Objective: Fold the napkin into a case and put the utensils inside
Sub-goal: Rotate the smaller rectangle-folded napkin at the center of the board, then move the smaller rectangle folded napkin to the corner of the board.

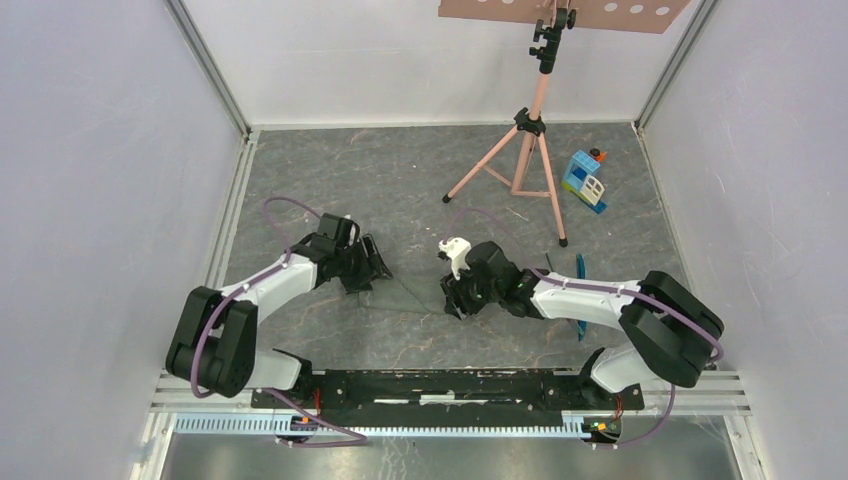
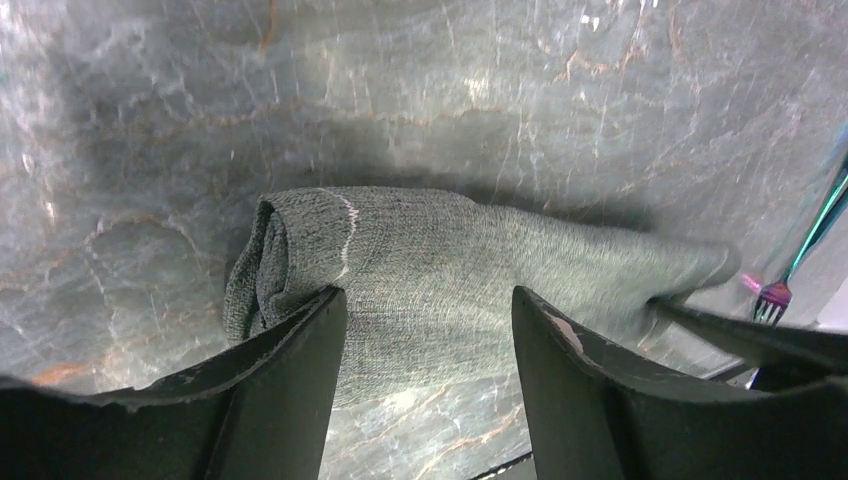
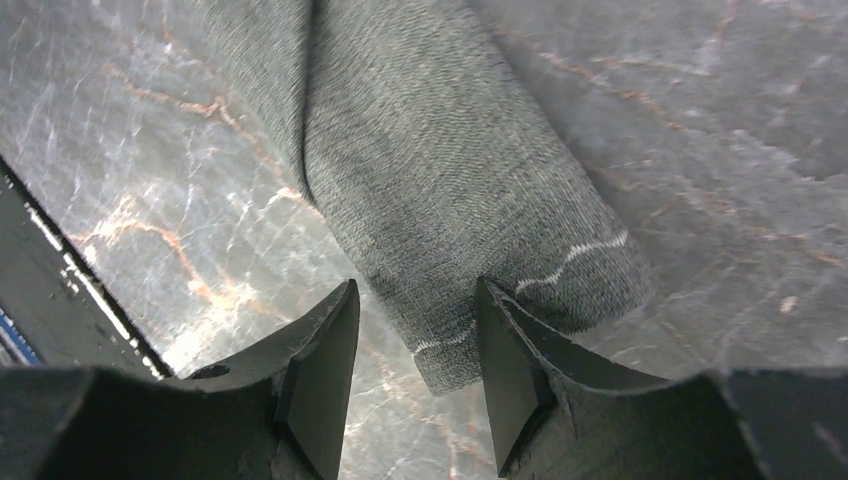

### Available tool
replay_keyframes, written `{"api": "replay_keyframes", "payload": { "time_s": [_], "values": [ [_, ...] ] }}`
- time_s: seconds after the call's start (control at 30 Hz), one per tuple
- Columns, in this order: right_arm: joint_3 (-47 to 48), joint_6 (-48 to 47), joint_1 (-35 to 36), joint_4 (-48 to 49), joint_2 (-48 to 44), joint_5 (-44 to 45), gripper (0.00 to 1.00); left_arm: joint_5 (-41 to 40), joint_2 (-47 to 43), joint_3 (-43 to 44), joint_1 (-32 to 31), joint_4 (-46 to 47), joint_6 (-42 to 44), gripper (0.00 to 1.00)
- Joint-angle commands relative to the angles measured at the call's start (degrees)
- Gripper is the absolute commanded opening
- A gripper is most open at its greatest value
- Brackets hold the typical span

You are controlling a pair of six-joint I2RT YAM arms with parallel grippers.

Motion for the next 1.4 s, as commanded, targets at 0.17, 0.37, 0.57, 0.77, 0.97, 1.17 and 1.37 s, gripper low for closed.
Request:
{"api": "replay_keyframes", "payload": {
  "time_s": [0.17,0.37,0.57,0.77,0.97,1.17,1.37],
  "values": [
    [6.40,-11.65,-4.00,0.93,7.64,0.55,0.54,-3.87,-14.00,-10.43,0.07,-4.34,-4.49,0.71],
    [24.51,-12.41,-3.69,6.17,24.91,-6.74,0.55,-12.26,-32.13,-12.04,0.05,-13.82,-9.12,0.73],
    [48.32,-4.96,-1.39,2.35,37.32,-13.58,0.55,-13.11,-41.51,-9.75,-0.24,-18.04,-9.73,0.82],
    [40.96,4.14,-9.32,1.34,24.74,-13.26,0.62,-14.08,-28.28,-3.09,-2.57,-20.52,-3.68,0.77],
    [25.28,-1.64,-14.12,-2.08,9.70,-11.15,0.65,-26.63,-10.30,8.65,-13.29,-25.79,1.85,0.74],
    [10.36,0.55,-14.58,6.00,0.41,-15.92,0.64,-28.70,0.34,14.78,-14.47,-26.73,8.21,0.68],
    [2.81,0.61,-14.55,10.14,-3.98,-17.91,0.64,-26.83,8.59,17.71,-14.49,-23.61,10.74,0.70]
  ]
}}
